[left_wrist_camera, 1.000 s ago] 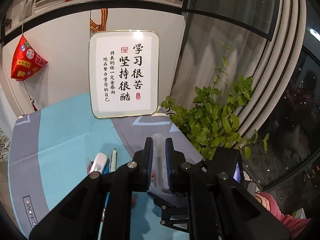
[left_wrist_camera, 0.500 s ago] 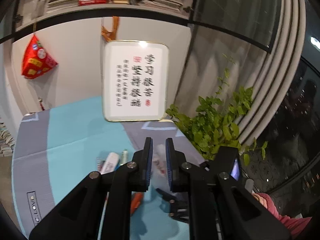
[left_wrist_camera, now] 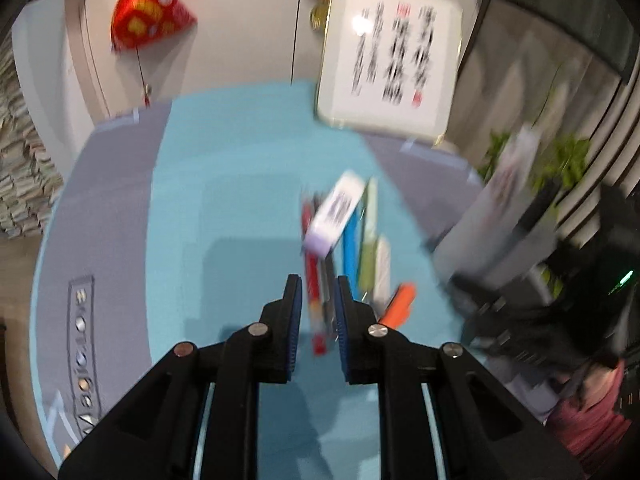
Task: Organize stationery
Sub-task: 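Open the left tool and move it back over the remaining pens, then lower the left tool onto the red pen and grasp it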
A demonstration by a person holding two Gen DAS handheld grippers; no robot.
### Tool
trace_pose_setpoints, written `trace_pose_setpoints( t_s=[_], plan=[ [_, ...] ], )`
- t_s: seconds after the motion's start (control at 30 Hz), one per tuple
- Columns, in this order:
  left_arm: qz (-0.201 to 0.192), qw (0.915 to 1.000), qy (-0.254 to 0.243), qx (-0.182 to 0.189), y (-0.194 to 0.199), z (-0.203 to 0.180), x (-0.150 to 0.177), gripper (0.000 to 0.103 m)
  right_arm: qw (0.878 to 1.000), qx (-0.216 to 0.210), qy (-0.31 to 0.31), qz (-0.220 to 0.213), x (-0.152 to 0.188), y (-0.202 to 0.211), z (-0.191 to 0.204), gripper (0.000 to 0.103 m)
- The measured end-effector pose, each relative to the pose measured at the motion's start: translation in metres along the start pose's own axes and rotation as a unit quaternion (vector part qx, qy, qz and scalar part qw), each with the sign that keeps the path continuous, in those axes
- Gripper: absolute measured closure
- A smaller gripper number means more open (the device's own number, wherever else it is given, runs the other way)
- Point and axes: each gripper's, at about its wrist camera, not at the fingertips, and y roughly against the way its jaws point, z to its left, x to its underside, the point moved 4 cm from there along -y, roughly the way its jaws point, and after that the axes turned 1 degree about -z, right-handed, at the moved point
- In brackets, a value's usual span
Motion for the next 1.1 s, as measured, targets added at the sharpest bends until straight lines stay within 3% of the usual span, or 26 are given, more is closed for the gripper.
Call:
trace_pose_setpoints(
  t_s=[0.13,0.27,0.5,0.6,0.67,0.8,0.93,1.1],
  plan=[
    [0.022,0.9997,-0.010,0.007,-0.016,-0.002,0.012,0.089,1.000,0.000,0.000,0.000,0.000,0.000,0.000,0.034],
    [0.032,0.9991,-0.026,-0.012,-0.028,-0.004,0.015,0.089,1.000,0.000,0.000,0.000,0.000,0.000,-0.001,0.034],
    [0.027,0.9990,-0.018,-0.031,-0.031,0.006,0.018,0.086,1.000,0.000,0.000,0.000,0.000,0.000,0.000,0.034],
    [0.025,0.9988,-0.008,-0.041,-0.033,0.012,0.017,0.087,1.000,0.000,0.000,0.000,0.000,0.000,0.001,0.034],
    [0.023,0.9986,-0.002,-0.047,-0.034,0.013,0.015,0.094,1.000,0.000,0.000,0.000,0.000,-0.001,-0.001,0.034],
    [0.021,0.9967,0.012,-0.077,-0.033,0.023,0.014,0.095,1.000,0.001,0.000,0.000,0.000,-0.001,0.000,0.034],
    [0.035,0.9964,0.040,-0.065,-0.025,0.038,0.022,0.096,1.000,-0.001,-0.001,0.000,0.001,-0.001,-0.001,0.034],
    [0.046,0.9965,0.025,-0.065,-0.011,0.034,0.036,0.096,1.000,0.000,-0.001,0.000,0.001,-0.001,-0.001,0.034]
  ],
)
